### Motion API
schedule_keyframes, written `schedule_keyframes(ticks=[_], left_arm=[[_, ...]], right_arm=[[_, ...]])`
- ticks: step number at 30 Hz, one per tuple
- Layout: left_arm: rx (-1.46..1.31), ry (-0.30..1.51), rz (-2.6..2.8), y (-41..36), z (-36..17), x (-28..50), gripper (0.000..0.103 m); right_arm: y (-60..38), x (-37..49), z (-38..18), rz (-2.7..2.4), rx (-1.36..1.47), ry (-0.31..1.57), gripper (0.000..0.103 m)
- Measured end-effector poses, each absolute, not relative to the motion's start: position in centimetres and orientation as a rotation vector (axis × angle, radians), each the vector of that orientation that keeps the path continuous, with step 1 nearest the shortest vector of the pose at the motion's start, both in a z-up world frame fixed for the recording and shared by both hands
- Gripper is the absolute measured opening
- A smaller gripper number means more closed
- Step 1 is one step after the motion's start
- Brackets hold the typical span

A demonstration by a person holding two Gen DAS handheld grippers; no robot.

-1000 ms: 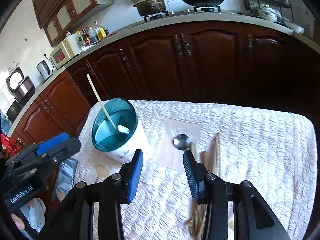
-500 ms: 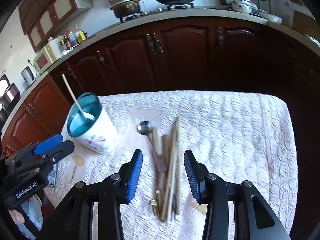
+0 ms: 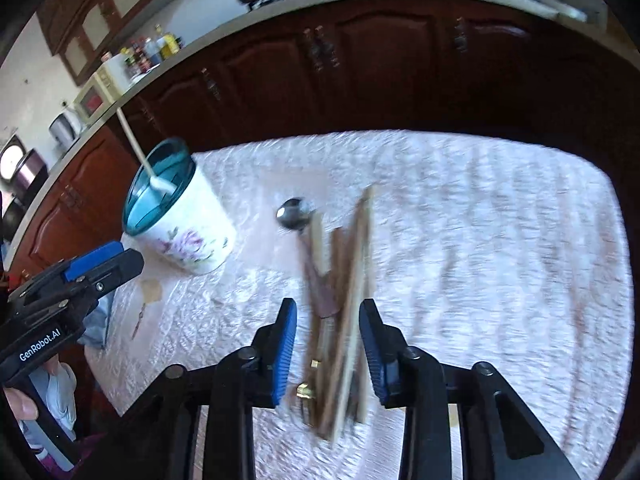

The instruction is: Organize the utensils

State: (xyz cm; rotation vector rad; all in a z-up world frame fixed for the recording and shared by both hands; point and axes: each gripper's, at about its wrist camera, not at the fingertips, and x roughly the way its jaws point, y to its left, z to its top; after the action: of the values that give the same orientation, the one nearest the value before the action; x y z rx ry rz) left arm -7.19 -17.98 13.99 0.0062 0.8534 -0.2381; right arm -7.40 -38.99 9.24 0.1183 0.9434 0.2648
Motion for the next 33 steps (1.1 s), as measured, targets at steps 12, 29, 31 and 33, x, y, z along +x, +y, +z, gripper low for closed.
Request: schedule_keyframes(ticks=[12, 29, 31, 33], left_arm=[[-0.031, 0.906, -0.191, -15.3, 11.9, -6.0, 0.049], [-0.046, 0.967, -0.203, -14.5, 9.8, -5.4, 0.049], [-0.032, 0.989, -0.218, -14.6, 9.0, -5.5, 0.049], [-0.019, 1.01, -0.228, -14.6, 8.1, -5.7, 0.049]], right_arm=[[-34.4, 0.0, 3.4, 0.303, 0.017, 1.046, 0.027], [-33.2, -5.0, 3.2, 0.413, 0.084, 1.129, 0.006], [-32.2, -6.8, 2.3, 0.443, 0.105, 1.159, 0.006], [-31.0, -8.9, 1.2, 0.482, 0.126, 1.198, 0.006]])
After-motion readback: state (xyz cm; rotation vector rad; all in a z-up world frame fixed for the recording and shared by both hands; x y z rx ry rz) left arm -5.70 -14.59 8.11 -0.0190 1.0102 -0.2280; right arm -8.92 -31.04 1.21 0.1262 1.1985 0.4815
